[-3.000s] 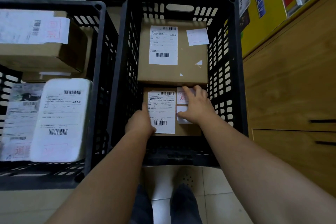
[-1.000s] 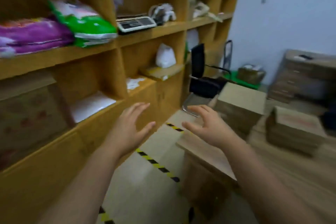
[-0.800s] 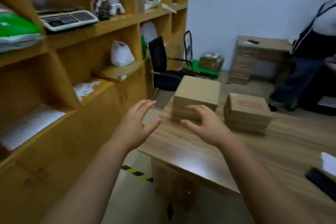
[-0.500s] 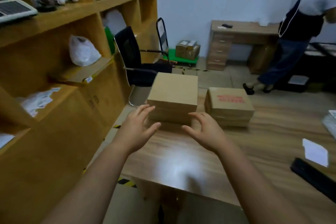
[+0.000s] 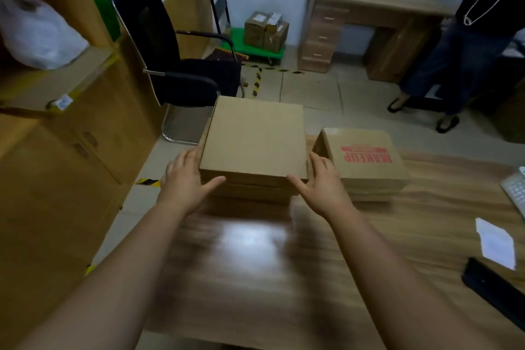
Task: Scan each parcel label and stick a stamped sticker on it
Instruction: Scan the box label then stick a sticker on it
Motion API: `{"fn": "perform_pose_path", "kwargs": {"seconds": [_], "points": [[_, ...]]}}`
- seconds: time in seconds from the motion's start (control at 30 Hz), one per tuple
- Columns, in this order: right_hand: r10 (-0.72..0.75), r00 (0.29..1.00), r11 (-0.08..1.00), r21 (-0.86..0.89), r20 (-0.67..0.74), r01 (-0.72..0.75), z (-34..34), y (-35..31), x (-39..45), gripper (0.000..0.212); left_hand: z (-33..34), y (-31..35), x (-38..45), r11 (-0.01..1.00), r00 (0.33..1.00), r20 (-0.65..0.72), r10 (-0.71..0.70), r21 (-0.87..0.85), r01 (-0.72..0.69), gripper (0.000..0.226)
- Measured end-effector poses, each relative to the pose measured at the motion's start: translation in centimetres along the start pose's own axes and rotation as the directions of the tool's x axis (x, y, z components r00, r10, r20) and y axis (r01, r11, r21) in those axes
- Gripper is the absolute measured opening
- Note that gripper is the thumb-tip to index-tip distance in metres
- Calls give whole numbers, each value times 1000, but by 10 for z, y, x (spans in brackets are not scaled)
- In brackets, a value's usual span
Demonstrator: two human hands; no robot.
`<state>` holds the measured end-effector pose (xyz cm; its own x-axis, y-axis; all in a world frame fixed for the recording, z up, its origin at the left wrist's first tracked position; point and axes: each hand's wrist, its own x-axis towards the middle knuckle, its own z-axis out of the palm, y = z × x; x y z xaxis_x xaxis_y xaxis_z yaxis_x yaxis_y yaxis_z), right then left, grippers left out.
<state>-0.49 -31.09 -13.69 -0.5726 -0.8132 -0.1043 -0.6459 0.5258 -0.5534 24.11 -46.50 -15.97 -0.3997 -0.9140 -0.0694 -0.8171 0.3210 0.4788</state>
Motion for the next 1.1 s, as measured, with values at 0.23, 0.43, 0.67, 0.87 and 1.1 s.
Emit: {"fn": "perform_pose_path", "kwargs": {"seconds": [0.23, 0.43, 0.67, 0.87, 1.1], "points": [[8, 1000, 980, 198, 12, -10, 20, 12, 10, 80, 16, 9, 3, 956, 998, -38, -58, -289, 45, 85], [-22, 998, 942, 332, -64, 42, -3, 43, -34, 64, 13, 38, -51, 829, 986, -137, -96, -560, 3, 73], [34, 999, 870, 491, 28, -43, -11, 108, -121, 55, 17, 89, -156, 679, 997, -79, 21, -731, -72, 73], [82, 941, 808, 530, 329, -256, 3, 161, -182, 31, 26, 130, -222, 871, 973, -160, 166, -438, -221, 71], [20, 995, 809, 583, 101, -75, -58, 148, -181, 43, 80, 173, -261, 913, 920, -118, 374, -126, -387, 77]]}}
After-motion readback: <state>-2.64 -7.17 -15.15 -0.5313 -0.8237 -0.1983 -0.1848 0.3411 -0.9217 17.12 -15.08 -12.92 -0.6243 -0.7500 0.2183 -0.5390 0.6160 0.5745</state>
